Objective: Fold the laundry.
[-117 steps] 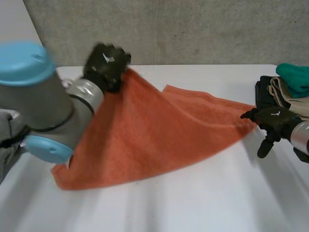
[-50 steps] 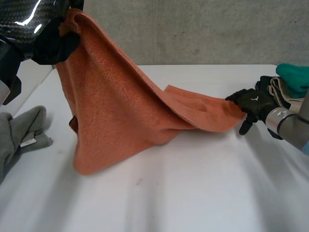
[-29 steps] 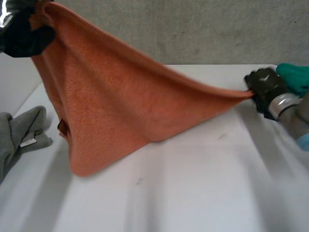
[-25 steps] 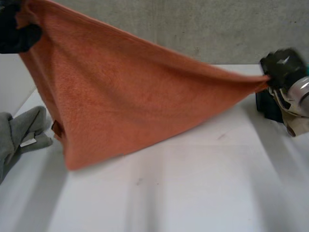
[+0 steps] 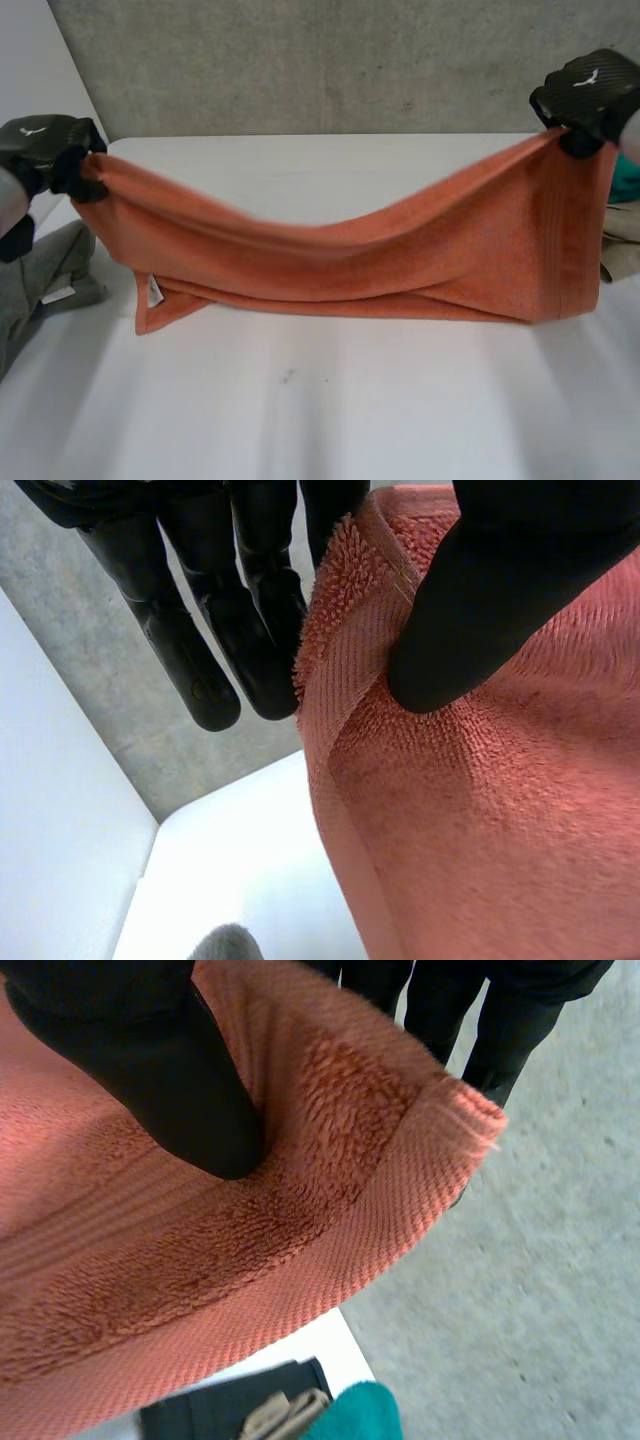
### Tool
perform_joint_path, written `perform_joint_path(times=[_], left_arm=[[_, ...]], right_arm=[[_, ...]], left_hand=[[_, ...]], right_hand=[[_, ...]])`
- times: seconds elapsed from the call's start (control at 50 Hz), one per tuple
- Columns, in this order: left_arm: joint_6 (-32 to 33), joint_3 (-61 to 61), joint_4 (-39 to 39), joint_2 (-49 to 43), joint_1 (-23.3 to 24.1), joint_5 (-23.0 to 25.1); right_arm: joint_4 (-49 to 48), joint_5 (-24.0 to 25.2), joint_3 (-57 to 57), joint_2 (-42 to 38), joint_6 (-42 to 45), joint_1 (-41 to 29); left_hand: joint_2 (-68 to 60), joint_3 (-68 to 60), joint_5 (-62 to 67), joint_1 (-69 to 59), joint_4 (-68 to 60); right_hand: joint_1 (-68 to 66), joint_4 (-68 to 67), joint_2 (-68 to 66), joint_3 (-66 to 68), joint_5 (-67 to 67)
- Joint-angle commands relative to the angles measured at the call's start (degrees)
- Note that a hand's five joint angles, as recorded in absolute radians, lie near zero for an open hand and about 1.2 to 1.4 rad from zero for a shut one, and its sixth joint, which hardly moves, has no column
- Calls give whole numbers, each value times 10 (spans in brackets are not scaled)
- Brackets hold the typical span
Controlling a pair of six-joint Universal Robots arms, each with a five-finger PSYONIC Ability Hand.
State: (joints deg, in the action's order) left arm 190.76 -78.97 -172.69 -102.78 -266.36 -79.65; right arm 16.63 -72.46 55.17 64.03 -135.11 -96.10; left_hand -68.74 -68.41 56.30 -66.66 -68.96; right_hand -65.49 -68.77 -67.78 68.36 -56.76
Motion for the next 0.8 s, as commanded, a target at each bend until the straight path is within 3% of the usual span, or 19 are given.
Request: perform_joint_path(times=[0.02, 0.12, 0.26, 0.3, 0.42, 0.58, 0.74, 0.8], left_arm=[[8, 182, -61, -129, 14, -48], [-10, 333, -173, -181, 18, -34], [-91, 349, -364, -172, 25, -33], [-107, 338, -369, -168, 26, -30], [-109, 274, -339, -166, 23, -27], [-89, 82, -345, -154, 14, -14], [-42, -86, -373, -177, 9, 44], [-2, -129, -344, -165, 6, 50]], right_arm=[[-139, -113, -114, -108, -5, -19], [-356, -129, -165, -121, -79, -26], [-589, -103, -56, -69, -186, -28], [-605, -92, -25, -62, -185, -29], [-568, -74, 20, -66, -185, -23], [-466, -25, 78, -111, -170, -14], [-349, -4, 131, -157, -73, -5], [-283, -4, 148, -147, -33, 2]], left_hand=[[-113, -116, 137, -133, -110], [-113, -116, 137, -133, -110], [-113, -116, 137, -133, -110], [-113, -116, 137, -133, -110], [-113, -116, 137, -133, -110], [-113, -116, 137, -133, -110], [-113, -116, 137, -133, -110], [-113, -116, 137, -133, -110]], right_hand=[[-145, -112, -122, 116, -132], [-145, -112, -122, 116, -132], [-145, -112, -122, 116, -132], [-145, -112, -122, 116, -132], [-145, -112, -122, 116, -132], [-145, -112, -122, 116, -132], [-145, -112, -122, 116, -132], [-145, -112, -122, 116, -132]])
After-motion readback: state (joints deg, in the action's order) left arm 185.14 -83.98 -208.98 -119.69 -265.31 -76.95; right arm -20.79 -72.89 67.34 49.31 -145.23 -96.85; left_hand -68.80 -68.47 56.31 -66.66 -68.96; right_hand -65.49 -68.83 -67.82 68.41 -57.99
